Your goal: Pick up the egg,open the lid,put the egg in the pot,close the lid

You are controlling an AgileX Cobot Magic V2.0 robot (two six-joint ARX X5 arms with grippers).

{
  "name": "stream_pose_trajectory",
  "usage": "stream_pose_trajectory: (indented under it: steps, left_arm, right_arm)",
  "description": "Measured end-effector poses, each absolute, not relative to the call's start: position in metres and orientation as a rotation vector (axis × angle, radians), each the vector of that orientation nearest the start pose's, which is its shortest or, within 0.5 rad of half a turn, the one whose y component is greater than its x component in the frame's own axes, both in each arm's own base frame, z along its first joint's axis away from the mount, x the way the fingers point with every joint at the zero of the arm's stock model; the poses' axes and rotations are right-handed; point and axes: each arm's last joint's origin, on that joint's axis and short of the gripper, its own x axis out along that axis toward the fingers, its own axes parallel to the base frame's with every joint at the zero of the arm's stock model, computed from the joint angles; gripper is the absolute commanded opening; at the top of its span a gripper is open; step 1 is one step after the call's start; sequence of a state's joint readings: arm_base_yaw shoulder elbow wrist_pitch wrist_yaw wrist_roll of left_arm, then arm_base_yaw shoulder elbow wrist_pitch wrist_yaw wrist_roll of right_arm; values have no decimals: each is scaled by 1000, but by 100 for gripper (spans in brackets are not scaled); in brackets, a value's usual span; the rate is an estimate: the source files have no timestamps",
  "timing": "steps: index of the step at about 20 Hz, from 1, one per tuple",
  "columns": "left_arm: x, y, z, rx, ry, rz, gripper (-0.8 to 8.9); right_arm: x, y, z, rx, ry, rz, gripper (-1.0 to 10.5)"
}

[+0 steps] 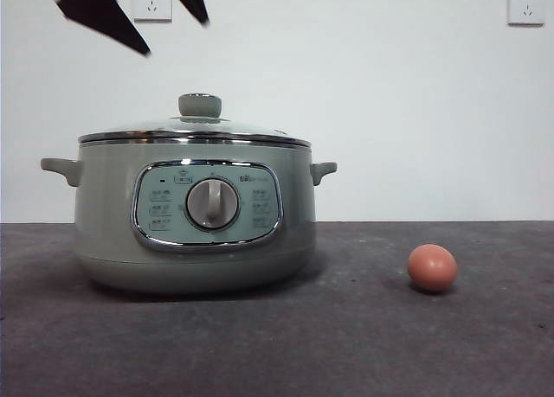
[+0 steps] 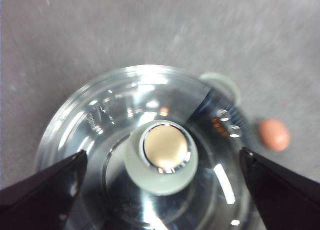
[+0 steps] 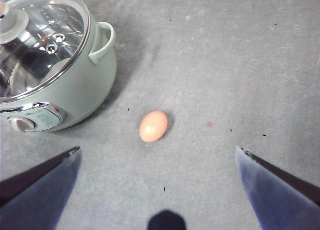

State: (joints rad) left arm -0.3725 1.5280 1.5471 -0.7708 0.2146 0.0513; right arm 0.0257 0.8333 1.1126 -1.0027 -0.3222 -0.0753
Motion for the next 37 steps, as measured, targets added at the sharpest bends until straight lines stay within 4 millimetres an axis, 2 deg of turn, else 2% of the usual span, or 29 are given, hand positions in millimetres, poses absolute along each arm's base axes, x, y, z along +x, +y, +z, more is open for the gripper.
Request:
stream_pose_trajectory:
  steps: [5,10,11,13,17,19,21,23,25,32,37]
  left_arm:
    - [322,-148,336,166,796,-582,627]
    - [329,-152,321,191,842,-552,623]
    - [329,-153,321,191,844,-551,589]
    - [329,-152,320,193,844,-548,434]
    - [329,-152,320,193,852,-548,377]
    - [328,-153,320,194,853,-550,215]
    - [328,-154,320,193,857,-559,151]
    - [327,-154,320,193,862,-561,143]
    - [327,-154,320,194,865,-562,7]
    - [326,-154,322,195,870,-560,-8]
    - [324,-152,335,197,882,-558,-8]
  right_arm:
    - [133,13,361,36,708,359,599]
    - [133,13,361,36,708,359,599]
    - [133,13,361,36,708,359,599]
    - [133,13,361,36,708,359,598]
    - [133,13,361,36,708,359,598]
    - [133,13,361,36,708,359,598]
    - [133,13,361,36,708,359,598]
    - [133,13,361,36,708,359,598]
    - [133,13,361,36,708,359,598]
    - [133,13,361,46,710,356,598]
    - [137,13,359,50,726,355,598]
